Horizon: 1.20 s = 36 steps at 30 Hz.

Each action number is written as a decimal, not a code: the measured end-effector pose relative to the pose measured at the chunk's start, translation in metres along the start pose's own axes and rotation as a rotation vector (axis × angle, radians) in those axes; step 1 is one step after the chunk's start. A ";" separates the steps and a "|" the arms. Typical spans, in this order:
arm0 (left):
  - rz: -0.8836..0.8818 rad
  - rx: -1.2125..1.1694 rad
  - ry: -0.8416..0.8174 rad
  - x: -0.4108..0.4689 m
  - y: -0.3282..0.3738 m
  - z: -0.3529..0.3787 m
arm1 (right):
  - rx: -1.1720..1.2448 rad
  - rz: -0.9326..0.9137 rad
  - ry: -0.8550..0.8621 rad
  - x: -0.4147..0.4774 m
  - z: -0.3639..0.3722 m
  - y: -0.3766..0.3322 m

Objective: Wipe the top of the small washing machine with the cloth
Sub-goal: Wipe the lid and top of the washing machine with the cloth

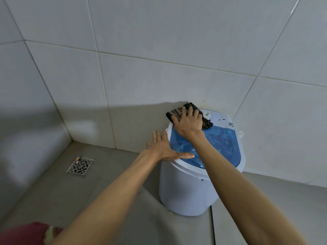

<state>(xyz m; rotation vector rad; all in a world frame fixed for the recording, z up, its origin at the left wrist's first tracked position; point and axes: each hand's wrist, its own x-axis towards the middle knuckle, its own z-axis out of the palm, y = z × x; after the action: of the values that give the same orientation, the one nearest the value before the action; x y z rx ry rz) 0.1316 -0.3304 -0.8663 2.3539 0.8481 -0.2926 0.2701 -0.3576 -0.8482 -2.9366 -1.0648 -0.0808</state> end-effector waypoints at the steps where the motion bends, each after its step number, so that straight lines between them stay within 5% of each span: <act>1: 0.003 -0.004 -0.001 -0.001 0.000 0.000 | 0.018 -0.023 0.003 -0.009 -0.001 0.008; 5: 0.017 -0.010 0.043 -0.004 0.001 0.001 | 0.101 -0.092 0.019 -0.053 -0.004 0.056; 13: 0.204 0.011 0.189 0.009 0.012 -0.011 | 0.030 0.217 0.154 -0.079 -0.012 0.123; 16: 0.195 0.114 0.106 0.016 0.025 -0.024 | 0.067 0.221 0.175 -0.068 -0.016 0.124; 22: 0.126 0.227 -0.070 0.027 0.020 -0.019 | 0.376 0.338 0.341 -0.044 -0.010 0.121; 26: 0.103 0.211 -0.099 0.028 0.022 -0.020 | 0.693 0.154 0.526 -0.023 -0.017 0.108; 32: 0.102 0.207 -0.129 0.028 0.022 -0.019 | 0.166 -0.184 0.000 0.015 -0.010 0.104; 36: 0.105 0.199 -0.126 0.026 0.023 -0.020 | -0.018 -0.076 0.004 0.022 -0.014 0.090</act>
<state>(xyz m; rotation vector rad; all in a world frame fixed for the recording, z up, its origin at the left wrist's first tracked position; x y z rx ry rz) 0.1658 -0.3191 -0.8502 2.5230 0.6590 -0.4956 0.3440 -0.4136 -0.8333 -2.9098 -1.1809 -0.0977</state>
